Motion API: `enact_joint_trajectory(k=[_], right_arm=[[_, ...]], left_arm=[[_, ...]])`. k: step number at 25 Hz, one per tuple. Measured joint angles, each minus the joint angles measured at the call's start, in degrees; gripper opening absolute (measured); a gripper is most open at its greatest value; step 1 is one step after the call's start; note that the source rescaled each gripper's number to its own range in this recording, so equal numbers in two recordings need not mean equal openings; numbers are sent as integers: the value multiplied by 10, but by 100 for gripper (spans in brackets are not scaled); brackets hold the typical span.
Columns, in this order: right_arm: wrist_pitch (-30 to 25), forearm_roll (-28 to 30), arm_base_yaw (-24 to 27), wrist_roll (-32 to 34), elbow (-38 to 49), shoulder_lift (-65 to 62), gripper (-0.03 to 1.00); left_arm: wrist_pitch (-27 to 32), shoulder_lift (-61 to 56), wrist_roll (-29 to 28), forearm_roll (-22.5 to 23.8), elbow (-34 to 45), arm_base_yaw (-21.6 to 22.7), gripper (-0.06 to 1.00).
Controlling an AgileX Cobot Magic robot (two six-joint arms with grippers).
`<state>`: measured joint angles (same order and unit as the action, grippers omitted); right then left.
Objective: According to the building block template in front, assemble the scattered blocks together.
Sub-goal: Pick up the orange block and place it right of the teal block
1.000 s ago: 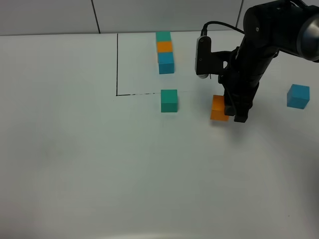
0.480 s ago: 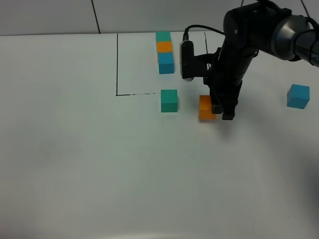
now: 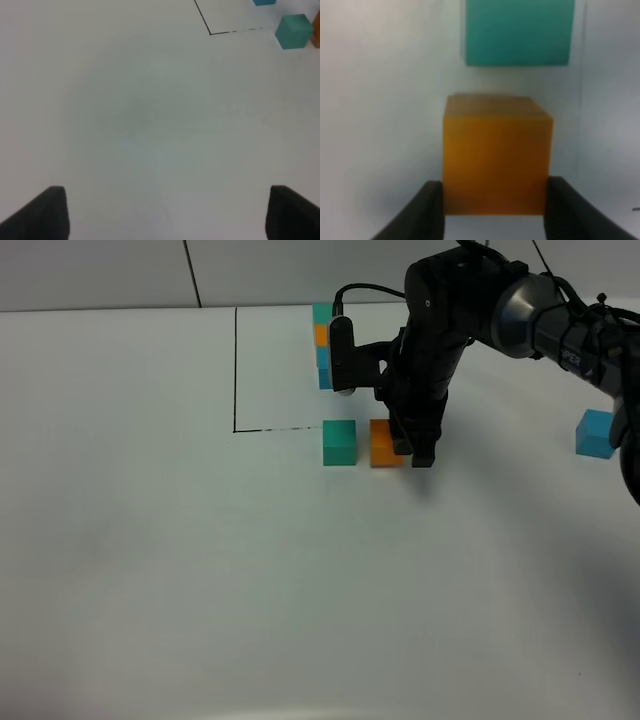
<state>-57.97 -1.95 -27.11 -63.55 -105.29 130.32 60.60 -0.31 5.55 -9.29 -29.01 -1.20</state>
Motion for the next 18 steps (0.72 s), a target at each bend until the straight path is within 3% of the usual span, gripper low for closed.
enact_joint_trajectory(k=[18], right_arm=[[0, 13, -12, 17, -33, 31, 1]], left_arm=[[0, 0, 0, 0, 0, 0, 79]])
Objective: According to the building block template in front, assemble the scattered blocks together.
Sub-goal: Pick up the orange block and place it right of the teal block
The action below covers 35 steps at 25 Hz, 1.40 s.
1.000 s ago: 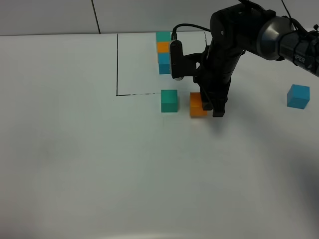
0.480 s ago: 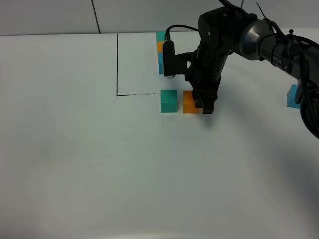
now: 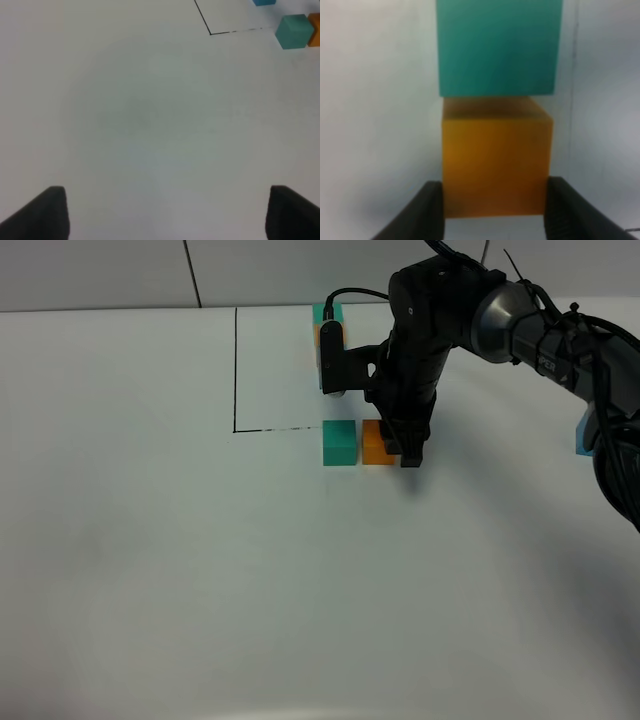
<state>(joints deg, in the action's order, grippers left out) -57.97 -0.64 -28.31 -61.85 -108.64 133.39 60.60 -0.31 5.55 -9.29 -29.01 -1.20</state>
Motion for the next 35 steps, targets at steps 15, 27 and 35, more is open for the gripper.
enact_joint_trajectory(k=[15, 27, 35], right_arm=[[13, 11, -18, -2, -3, 5, 1], [10, 11, -18, -18, -4, 5, 1], [10, 11, -18, -19, -4, 6, 9]], left_arm=[[0, 0, 0, 0, 0, 0, 79], [0, 0, 0, 0, 0, 0, 79], [0, 0, 0, 0, 0, 0, 79]])
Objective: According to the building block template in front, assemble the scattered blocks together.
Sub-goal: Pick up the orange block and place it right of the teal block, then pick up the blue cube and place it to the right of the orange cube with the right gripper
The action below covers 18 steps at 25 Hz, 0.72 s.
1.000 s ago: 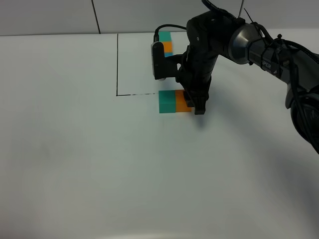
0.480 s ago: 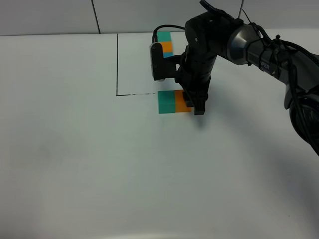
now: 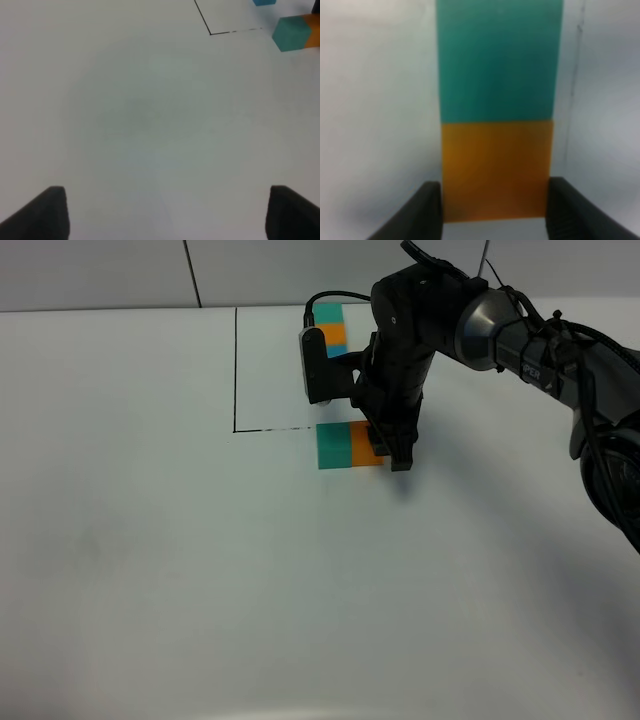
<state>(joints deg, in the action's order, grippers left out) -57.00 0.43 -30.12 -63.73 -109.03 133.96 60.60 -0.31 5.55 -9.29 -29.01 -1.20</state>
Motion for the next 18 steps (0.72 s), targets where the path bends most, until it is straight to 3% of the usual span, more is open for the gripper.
enact_joint_trajectory(k=[1, 6, 8, 11, 18], right_arm=[[-4, -1, 0, 1, 0, 4, 15], [-25, 3, 6, 49, 2, -7, 68], [-39, 13, 16, 82, 2, -24, 81], [-51, 25, 45, 151, 2, -52, 87], [-65, 42, 153, 380, 23, -94, 87]], left_arm=[[0, 0, 0, 0, 0, 0, 79], [0, 0, 0, 0, 0, 0, 79], [0, 0, 0, 0, 0, 0, 79], [0, 0, 0, 0, 0, 0, 79], [0, 0, 0, 0, 0, 0, 79]])
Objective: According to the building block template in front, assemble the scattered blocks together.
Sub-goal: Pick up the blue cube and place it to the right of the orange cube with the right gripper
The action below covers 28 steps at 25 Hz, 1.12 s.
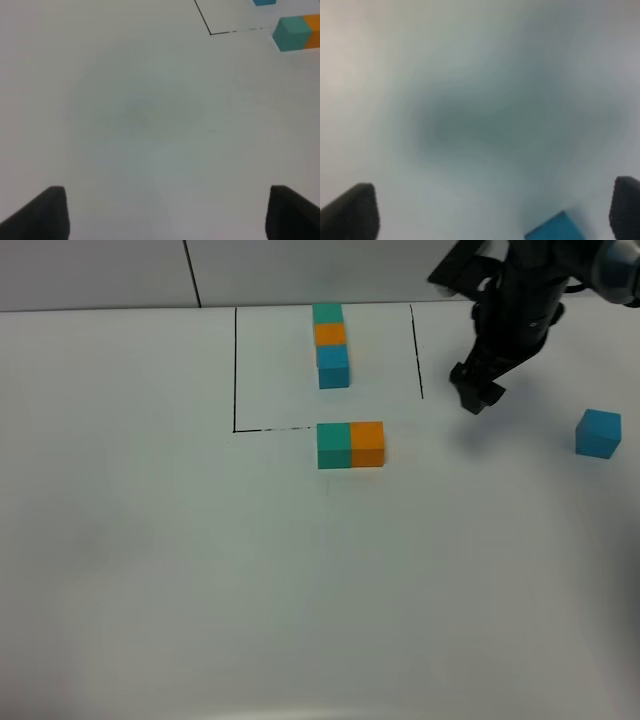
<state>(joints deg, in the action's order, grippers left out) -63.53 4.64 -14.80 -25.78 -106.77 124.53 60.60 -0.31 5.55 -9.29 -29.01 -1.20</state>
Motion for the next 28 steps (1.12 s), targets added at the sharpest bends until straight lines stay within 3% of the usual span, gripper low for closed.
enact_joint_trajectory(k=[7, 10, 28], right_arm=[[-25, 10, 96, 261, 7, -1, 85], [-36, 25, 124, 324, 7, -1, 82], [-54, -30, 159, 299, 9, 46, 77]], left_arm=[[0, 0, 0, 0, 0, 0, 79], [0, 0, 0, 0, 0, 0, 79], [0, 0, 0, 0, 0, 0, 79]])
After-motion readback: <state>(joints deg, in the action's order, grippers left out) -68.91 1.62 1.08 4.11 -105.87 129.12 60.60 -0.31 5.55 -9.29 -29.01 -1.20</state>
